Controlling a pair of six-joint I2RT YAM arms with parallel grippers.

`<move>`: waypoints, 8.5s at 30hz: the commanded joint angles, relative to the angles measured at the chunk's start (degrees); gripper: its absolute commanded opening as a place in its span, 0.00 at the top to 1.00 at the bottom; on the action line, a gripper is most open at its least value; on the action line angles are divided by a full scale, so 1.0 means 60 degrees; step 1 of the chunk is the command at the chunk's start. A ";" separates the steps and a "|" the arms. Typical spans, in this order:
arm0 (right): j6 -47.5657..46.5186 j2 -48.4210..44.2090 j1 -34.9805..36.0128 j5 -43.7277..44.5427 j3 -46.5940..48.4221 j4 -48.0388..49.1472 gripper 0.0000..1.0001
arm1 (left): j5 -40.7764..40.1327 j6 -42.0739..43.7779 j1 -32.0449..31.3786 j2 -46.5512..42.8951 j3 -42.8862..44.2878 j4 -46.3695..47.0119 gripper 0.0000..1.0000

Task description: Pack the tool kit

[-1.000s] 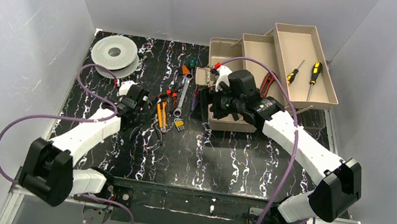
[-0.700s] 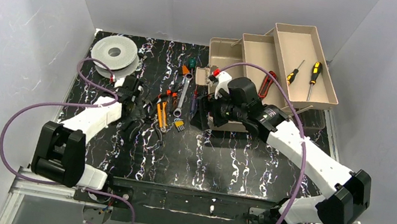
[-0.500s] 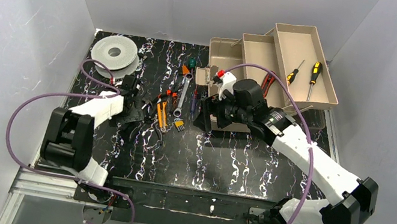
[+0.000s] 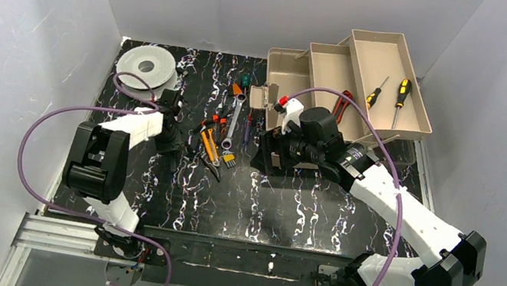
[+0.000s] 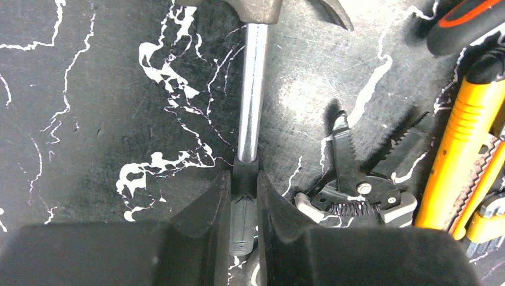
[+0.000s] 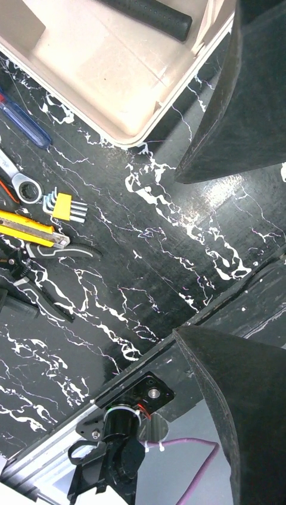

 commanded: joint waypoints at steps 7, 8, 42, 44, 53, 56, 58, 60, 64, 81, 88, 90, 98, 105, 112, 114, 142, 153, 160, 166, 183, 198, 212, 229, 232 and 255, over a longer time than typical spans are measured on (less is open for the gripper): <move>0.0015 -0.0048 0.0040 -0.0097 -0.0020 0.0428 0.04 | 0.1193 -0.0514 -0.0457 -0.2561 -0.1423 0.0457 1.00; 0.0055 -0.0004 0.0040 -0.0131 -0.0015 0.0447 0.04 | 0.1427 -0.0577 -0.0509 -0.3013 -0.1550 0.0537 1.00; 0.4720 0.1055 0.0051 0.0793 -0.0130 0.2740 0.14 | 0.3376 -0.1256 -0.4320 -0.7419 -0.4847 0.8140 1.00; 0.4812 0.1051 0.0055 0.0877 -0.0130 0.2793 0.15 | 0.3377 -0.1084 -0.4562 -0.7485 -0.4839 0.8211 1.00; 0.5083 0.0916 0.0055 0.1406 -0.0189 0.2750 0.32 | 0.3299 -0.0267 -0.5362 -0.7856 -0.4650 0.7955 1.00; 0.5072 0.0883 0.0062 0.1532 -0.0188 0.2672 0.43 | 0.3317 -0.0057 -0.5520 -0.7946 -0.4659 0.7915 1.00; 0.5065 0.0863 0.0054 0.1539 -0.0177 0.2622 0.61 | 0.3357 0.0044 -0.5586 -0.7991 -0.4667 0.7941 1.00; 0.5033 0.0814 0.0055 0.1854 -0.0188 0.2595 0.83 | 0.3354 0.0090 -0.5627 -0.8000 -0.4674 0.7965 1.00; 0.4803 0.0706 0.0055 0.2160 -0.0156 0.2536 0.97 | 0.3066 -0.0031 -0.5651 -0.7990 -0.4708 0.7901 0.50; -0.0593 0.1620 -0.1982 0.6526 0.4100 -0.0655 0.99 | 0.1131 -0.0014 -0.5650 -0.8431 -0.5024 0.6581 0.09; -0.1653 0.3260 -0.3393 0.6397 0.6221 -0.2023 0.99 | 0.1076 0.0441 -0.5644 -0.7988 -0.4790 0.6353 0.10; -0.1912 0.3867 -0.3504 0.6387 0.6842 -0.2420 0.95 | 0.1103 0.0557 -0.5652 -0.7794 -0.4677 0.6289 0.10; -0.1680 0.6211 -0.3535 0.6320 0.9962 -0.4902 0.25 | 0.1068 0.0707 -0.5652 -0.7462 -0.4495 0.6167 0.10; -0.1488 0.5469 -0.3534 0.5547 0.9350 -0.4335 0.20 | 0.0892 0.0601 -0.5650 -0.7555 -0.4668 0.6117 0.10; -0.1072 0.3713 -0.3465 0.2784 0.7299 -0.3204 0.20 | -0.1090 0.0046 -0.5627 -0.7006 -0.4067 0.4809 0.08; -0.0886 0.3133 -0.3447 0.1970 0.6422 -0.2663 0.20 | -0.1739 -0.0141 -0.5616 -0.6734 -0.3713 0.4058 0.07; 0.0844 -0.0781 -0.1520 0.0518 -0.0540 0.0180 0.25 | -0.2417 -0.1993 -0.3447 -0.4356 -0.1843 -0.0068 0.14; 0.0996 -0.0748 -0.0348 0.1265 -0.0801 0.0450 0.26 | -0.1810 -0.2004 -0.3385 -0.4028 -0.2478 -0.0596 0.30; 0.0967 -0.0889 -0.0223 0.1381 -0.0906 0.0661 0.26 | -0.1541 -0.2308 -0.3385 -0.3738 -0.2702 -0.0577 0.31; 0.0985 -0.1131 -0.0194 0.1466 -0.1198 0.0836 0.26 | -0.1417 -0.2569 -0.3371 -0.2972 -0.2796 -0.0457 0.32; 0.0647 -0.1204 -0.0181 0.1855 -0.1672 0.1292 0.26 | -0.1160 -0.3555 -0.3246 -0.2926 -0.3207 -0.0160 0.88; 0.0999 -0.0729 -0.0076 0.0822 -0.1510 0.1313 0.26 | 0.0295 -0.2191 -0.3381 -0.7567 -0.4210 0.0842 1.00; 0.1393 0.0832 0.0843 0.0837 -0.0334 0.1284 0.21 | 0.1175 -0.1878 -0.3429 -0.8682 -0.4667 0.1591 1.00; 0.2645 0.2112 0.0844 -0.1050 0.0741 0.1889 0.26 | 0.3580 -0.0983 -0.3468 -1.0070 -0.5361 0.4115 1.00; 0.2809 0.2150 0.0846 -0.1397 0.0777 0.1895 0.45 | 0.3613 -0.0938 -0.3459 -1.0124 -0.5362 0.4186 1.00; 0.1077 0.0938 0.0804 0.3487 0.1058 0.0128 0.99 | 0.2939 -0.0884 -0.3462 -1.0278 -0.5892 0.5046 0.02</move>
